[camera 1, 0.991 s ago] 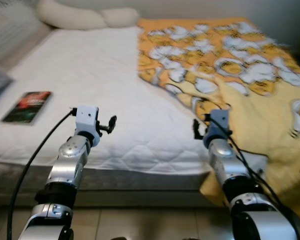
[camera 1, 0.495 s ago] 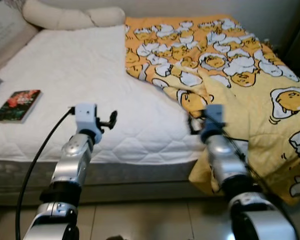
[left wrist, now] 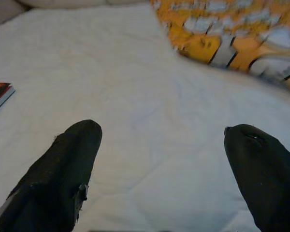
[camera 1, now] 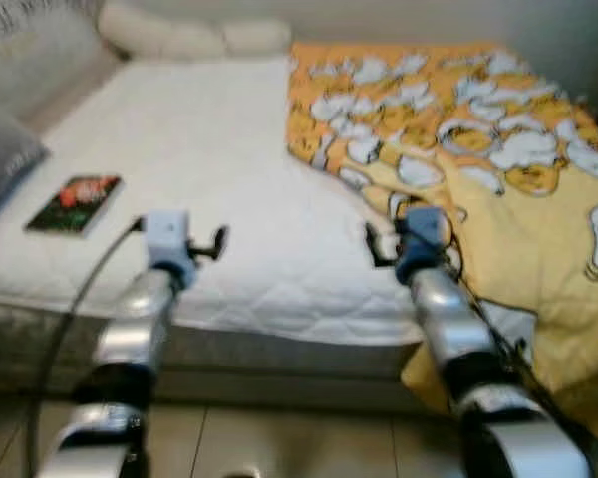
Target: Clean up the room
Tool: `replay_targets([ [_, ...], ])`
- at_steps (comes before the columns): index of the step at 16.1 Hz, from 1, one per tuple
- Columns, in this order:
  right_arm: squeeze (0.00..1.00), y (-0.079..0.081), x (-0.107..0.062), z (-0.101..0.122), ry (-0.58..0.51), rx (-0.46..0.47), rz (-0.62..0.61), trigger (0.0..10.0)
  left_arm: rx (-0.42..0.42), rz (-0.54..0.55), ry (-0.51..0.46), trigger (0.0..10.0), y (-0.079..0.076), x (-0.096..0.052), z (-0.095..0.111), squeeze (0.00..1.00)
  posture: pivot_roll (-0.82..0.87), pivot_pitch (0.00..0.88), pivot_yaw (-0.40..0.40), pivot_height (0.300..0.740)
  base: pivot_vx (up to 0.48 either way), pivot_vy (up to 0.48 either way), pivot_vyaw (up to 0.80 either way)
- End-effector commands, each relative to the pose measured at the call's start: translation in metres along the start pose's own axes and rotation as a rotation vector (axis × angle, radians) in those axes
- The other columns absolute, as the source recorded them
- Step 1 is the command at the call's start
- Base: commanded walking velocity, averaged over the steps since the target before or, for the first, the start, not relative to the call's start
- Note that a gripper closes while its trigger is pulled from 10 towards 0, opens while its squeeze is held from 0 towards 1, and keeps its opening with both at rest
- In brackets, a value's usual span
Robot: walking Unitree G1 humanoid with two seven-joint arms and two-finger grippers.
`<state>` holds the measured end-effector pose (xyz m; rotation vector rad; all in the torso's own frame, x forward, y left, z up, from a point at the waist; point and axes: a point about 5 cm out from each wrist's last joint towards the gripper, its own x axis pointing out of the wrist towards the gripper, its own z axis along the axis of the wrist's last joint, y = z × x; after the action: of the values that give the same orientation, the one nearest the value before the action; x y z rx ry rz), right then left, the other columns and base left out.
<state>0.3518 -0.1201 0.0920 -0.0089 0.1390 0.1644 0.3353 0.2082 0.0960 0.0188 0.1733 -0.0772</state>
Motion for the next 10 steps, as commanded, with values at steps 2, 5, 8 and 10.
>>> replay_targets([
  [2,0.00,-0.0138,-0.0025,-0.0022,0.008,-0.006,-0.034,10.0,0.005,-0.035,-0.024,10.0,-0.0109,0.0042,0.0065,0.00,-0.02,0.000,0.050,0.740,0.364,0.000,0.00],
  [5,0.00,-0.0158,-0.0026,-0.0056,0.033,0.023,-0.047,10.0,0.005,-0.037,-0.022,10.0,-0.0112,0.0043,0.0061,0.00,-0.02,0.000,0.050,0.740,0.363,0.000,-0.26],
  [8,0.00,-0.0183,-0.0028,-0.0054,0.033,0.004,-0.061,10.0,0.005,-0.042,-0.019,10.0,-0.0116,0.0044,0.0055,0.00,-0.02,0.000,0.053,0.740,0.361,0.000,-0.51],
  [10,0.00,-0.0182,-0.0027,-0.0061,0.040,0.002,-0.057,10.0,0.009,-0.043,-0.018,10.0,-0.0123,0.0045,0.0052,0.00,-0.02,0.000,0.054,0.740,0.321,0.000,0.00],
])
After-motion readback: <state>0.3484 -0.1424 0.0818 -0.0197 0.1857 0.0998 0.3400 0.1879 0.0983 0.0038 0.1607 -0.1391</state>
